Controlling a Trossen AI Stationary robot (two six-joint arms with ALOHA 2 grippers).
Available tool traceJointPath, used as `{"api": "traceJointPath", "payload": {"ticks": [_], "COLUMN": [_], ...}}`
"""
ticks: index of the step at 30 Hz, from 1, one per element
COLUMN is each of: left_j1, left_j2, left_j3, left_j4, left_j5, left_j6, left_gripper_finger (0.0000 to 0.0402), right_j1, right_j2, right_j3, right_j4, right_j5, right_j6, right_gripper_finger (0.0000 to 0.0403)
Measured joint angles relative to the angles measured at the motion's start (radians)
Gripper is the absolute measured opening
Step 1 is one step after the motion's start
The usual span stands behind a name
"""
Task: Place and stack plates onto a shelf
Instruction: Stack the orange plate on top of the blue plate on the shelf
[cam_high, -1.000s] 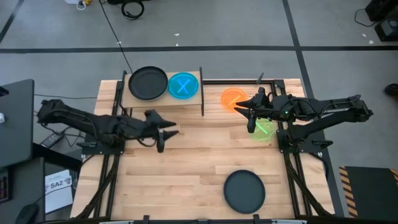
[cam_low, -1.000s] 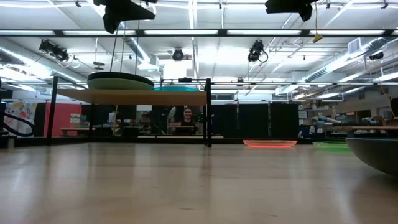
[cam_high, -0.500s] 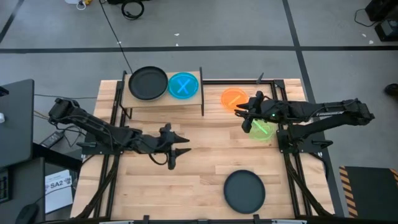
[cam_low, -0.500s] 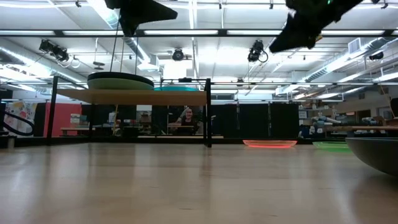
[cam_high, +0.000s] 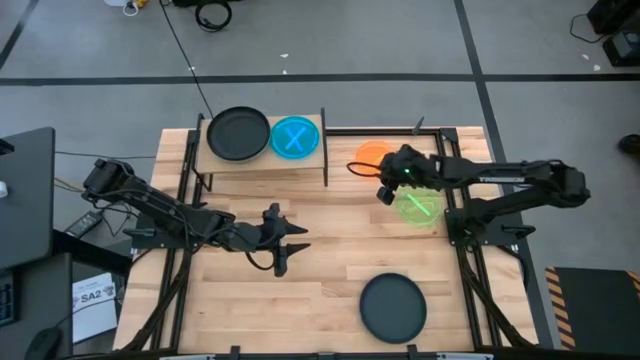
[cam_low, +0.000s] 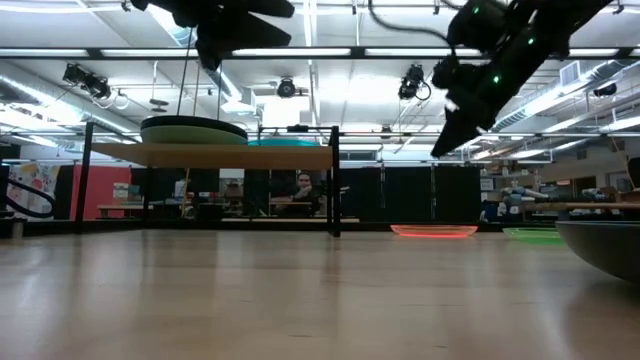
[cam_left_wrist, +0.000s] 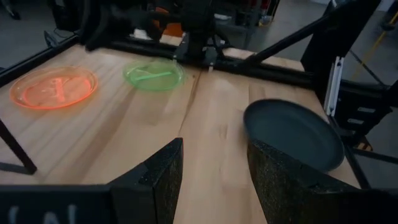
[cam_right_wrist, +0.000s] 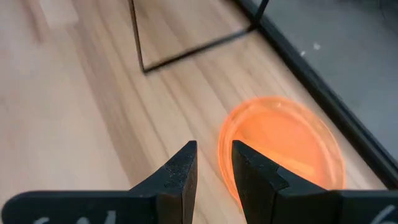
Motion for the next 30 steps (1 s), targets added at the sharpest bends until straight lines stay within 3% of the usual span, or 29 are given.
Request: {"api": "traceJointPath", "payload": {"ticks": [12,30], "left_j1": [0.0,0.0], "left_j2": [0.0,0.0], "left_j3": [0.0,0.0], "left_j4": [0.011,0.01], "left_j5": [0.0,0.0], "left_j6": [0.001,0.002], "left_gripper_finger": [0.0185,0.0185], "right_j1": [-0.059,-0.074], "right_j2": [0.207,0.422], "right_j3": [0.0,0.001], "right_j4": [0.017,0.127], "right_j5": [-0.006,0.021], "right_j6": [-0.24,-0.302], "right_gripper_finger": [0.0106,0.0106]}}
